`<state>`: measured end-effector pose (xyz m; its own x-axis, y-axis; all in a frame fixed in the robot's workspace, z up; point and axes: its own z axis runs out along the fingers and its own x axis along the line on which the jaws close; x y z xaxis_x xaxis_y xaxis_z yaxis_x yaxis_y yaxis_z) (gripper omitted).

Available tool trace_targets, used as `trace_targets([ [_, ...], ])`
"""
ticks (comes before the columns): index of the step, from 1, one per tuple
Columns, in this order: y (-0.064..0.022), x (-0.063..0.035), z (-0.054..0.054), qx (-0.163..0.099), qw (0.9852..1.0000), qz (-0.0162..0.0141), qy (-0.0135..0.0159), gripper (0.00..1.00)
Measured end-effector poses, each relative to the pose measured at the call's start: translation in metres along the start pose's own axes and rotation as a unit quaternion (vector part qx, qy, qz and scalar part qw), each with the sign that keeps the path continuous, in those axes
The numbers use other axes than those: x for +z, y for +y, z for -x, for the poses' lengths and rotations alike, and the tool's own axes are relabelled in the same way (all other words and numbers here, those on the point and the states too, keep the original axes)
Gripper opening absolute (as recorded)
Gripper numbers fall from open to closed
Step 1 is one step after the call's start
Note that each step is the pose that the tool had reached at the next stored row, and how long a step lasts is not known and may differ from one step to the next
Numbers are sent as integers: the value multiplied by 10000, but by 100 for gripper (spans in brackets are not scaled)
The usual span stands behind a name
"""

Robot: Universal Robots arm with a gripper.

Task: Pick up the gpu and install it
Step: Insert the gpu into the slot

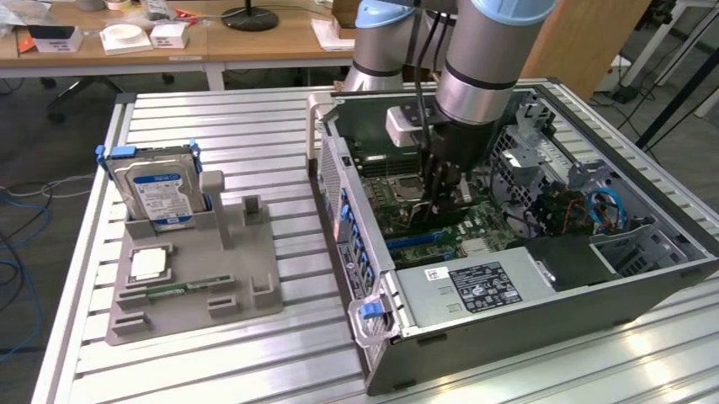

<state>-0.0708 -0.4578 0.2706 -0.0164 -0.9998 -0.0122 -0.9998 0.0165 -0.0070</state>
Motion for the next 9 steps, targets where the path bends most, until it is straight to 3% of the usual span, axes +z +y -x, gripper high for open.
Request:
trace_targets([
  [9,44,11,10,-1,10000,-4,0,26],
])
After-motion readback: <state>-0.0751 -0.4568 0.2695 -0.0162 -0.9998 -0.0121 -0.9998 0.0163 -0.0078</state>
